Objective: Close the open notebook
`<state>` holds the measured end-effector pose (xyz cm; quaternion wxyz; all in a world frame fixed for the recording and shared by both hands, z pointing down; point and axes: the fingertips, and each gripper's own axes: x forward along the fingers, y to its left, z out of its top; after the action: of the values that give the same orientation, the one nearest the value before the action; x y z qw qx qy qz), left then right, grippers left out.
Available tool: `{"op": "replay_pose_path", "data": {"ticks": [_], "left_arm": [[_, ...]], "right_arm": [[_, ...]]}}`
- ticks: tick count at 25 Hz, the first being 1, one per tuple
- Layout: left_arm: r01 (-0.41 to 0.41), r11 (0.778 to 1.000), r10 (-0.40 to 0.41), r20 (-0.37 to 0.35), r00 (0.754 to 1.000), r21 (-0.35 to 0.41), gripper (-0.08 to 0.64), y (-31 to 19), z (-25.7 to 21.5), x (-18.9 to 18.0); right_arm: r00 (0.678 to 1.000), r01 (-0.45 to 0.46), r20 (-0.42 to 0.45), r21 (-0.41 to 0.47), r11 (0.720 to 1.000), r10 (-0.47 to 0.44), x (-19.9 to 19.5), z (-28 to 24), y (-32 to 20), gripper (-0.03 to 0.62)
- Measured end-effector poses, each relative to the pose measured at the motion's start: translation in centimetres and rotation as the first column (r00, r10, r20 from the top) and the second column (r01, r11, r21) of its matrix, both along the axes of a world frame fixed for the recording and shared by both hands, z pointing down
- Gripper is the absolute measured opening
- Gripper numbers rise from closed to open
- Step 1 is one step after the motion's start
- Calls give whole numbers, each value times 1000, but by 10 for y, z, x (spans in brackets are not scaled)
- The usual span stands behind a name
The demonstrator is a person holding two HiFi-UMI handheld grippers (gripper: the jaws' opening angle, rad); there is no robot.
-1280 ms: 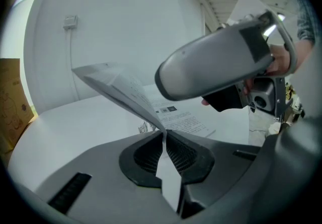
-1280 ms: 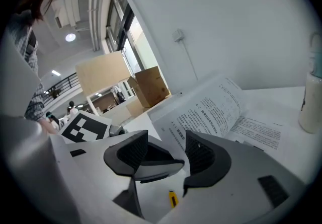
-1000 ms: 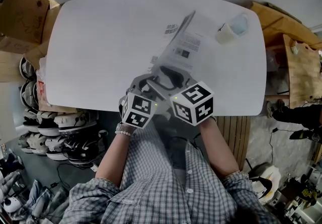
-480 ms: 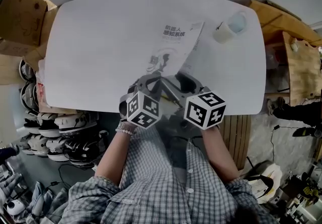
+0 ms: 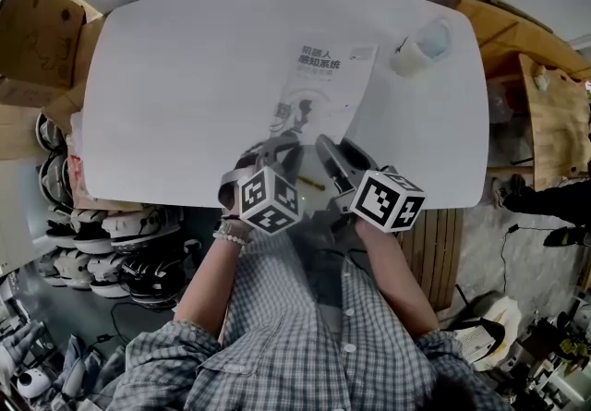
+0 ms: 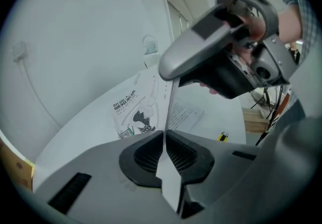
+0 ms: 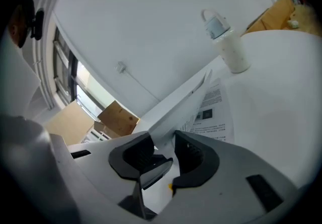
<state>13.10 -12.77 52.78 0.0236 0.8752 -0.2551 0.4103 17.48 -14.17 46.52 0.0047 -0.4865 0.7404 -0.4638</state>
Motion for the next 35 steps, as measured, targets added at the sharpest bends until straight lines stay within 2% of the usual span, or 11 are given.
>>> {"op": "replay_pose_path", "data": {"ticks": [1, 3, 7, 15, 22, 30, 32, 35], "left_arm": [[1, 1000, -1, -8, 1000, -8, 23, 0, 0, 0], [-1, 1000, 1, -19, 1000, -24, 23, 0, 0, 0], [-19, 999, 18, -21, 1000, -49, 43, 3, 0, 0], [66, 993, -74, -90, 993, -93, 54, 3, -12, -23], [153, 983, -169, -168, 971, -104, 54, 5, -31, -46], [176, 978, -197, -230, 953, -110, 52, 12, -49, -58], [191, 974, -217, -261, 941, -122, 52, 12, -56, -63], [223, 965, -257, -327, 909, -139, 41, 8, -69, -70]], "right_arm": [[1000, -15, 1, -10, 1000, 15, 3, 1, 0, 125], [1000, -25, -13, -23, 999, 25, 7, 3, 2, 90], [998, -70, -13, -75, 995, 69, 17, 15, 11, 61], [991, -130, -46, -165, 978, 124, 34, 51, 21, 54], [982, -187, -36, -219, 958, 183, 43, 79, 25, 55], [966, -259, -81, -229, 938, 247, 49, 85, 28, 71], [962, -272, -91, -232, 934, 258, 50, 86, 30, 72], [958, -285, -106, -235, 929, 267, 54, 87, 35, 72]]}}
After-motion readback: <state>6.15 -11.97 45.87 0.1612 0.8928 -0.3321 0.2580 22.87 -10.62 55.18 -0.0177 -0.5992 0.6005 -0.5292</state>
